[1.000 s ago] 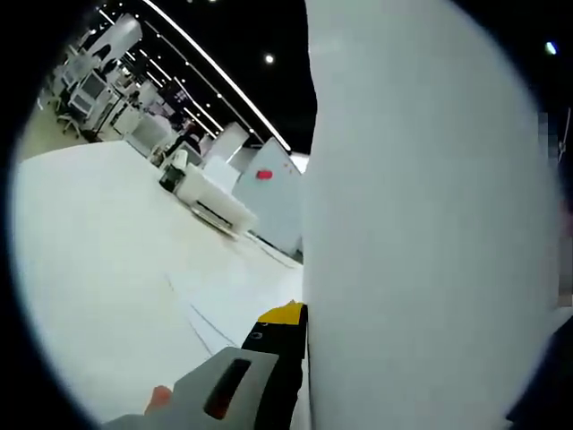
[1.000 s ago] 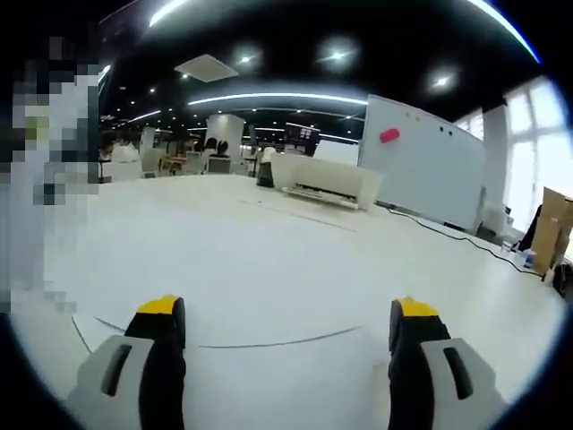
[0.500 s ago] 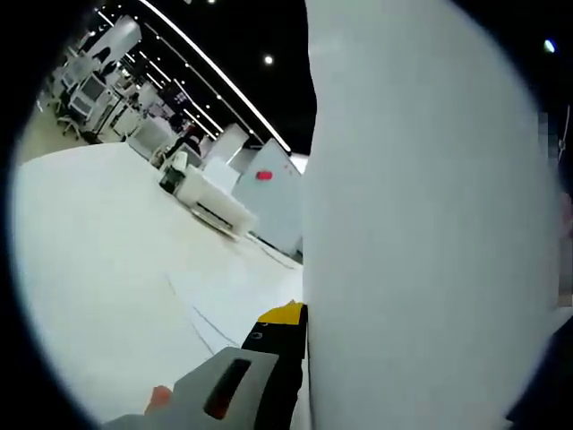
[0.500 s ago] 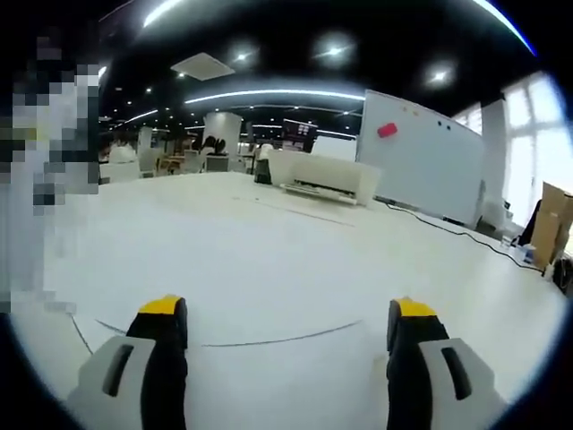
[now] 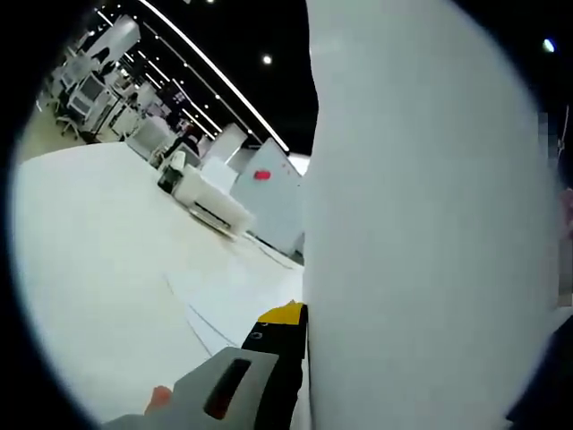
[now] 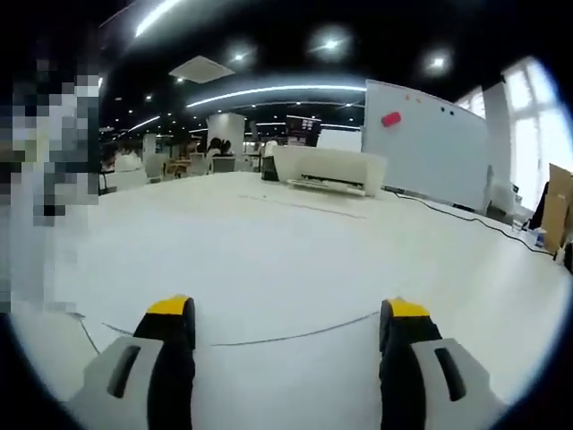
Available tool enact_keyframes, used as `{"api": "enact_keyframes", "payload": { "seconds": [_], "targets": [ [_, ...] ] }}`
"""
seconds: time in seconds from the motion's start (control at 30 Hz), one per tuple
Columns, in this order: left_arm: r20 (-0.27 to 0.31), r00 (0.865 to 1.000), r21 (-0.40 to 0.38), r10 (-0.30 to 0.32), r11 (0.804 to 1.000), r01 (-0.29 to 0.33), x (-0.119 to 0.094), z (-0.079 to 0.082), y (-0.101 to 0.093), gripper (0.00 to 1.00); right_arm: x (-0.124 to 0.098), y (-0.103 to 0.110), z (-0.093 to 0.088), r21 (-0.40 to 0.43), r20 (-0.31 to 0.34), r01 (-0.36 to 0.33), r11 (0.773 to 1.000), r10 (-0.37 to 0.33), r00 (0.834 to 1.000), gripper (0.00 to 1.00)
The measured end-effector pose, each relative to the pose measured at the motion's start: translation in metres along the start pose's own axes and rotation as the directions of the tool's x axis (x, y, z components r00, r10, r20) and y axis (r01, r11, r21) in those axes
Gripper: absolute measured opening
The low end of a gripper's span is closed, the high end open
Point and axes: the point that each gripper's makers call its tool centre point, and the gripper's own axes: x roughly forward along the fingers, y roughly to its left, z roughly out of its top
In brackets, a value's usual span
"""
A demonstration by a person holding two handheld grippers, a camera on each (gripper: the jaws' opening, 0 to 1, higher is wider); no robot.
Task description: Organize the stack of printing papers by aligning and flattening the scattered papers on the table
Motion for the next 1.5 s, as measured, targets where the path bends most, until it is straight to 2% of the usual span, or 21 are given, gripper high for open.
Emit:
{"api": "enact_keyframes", "payload": {
  "seconds": [0.5,0.67,0.9,1.1,1.2,1.37,1.5],
  "targets": [
    [0.000,1.000,-0.005,0.002,1.000,-0.002,-0.004,0.000,0.004,0.06,0.001,0.006,-0.005,0.046,-0.023,-0.055,0.997,0.056,0.998,0.74],
    [0.002,1.000,-0.005,0.002,1.000,-0.002,-0.004,0.001,0.003,0.06,0.003,-0.001,-0.006,0.052,-0.035,-0.039,0.998,0.041,0.999,0.82],
    [0.011,1.000,0.000,-0.003,1.000,0.003,-0.006,0.002,0.000,0.06,0.004,-0.001,-0.006,0.049,-0.043,-0.057,0.997,0.059,0.997,0.84],
    [0.012,1.000,-0.006,0.004,1.000,-0.004,-0.008,0.001,0.002,0.06,0.003,0.001,-0.006,0.043,-0.044,-0.055,0.998,0.057,0.997,0.82],
    [0.007,1.000,-0.007,0.003,1.000,-0.003,-0.008,0.000,0.002,0.06,0.002,0.003,-0.002,0.006,-0.033,-0.052,0.999,0.052,0.998,0.80],
    [0.004,1.000,-0.008,-0.001,1.000,0.001,-0.006,-0.001,0.001,0.06,0.001,0.011,0.002,-0.055,-0.013,-0.073,0.996,0.073,0.997,0.72],
    [0.000,1.000,-0.008,-0.002,1.000,0.002,-0.005,-0.002,0.001,0.06,0.001,0.013,0.002,-0.055,-0.014,-0.083,0.995,0.082,0.997,0.68]
  ]
}}
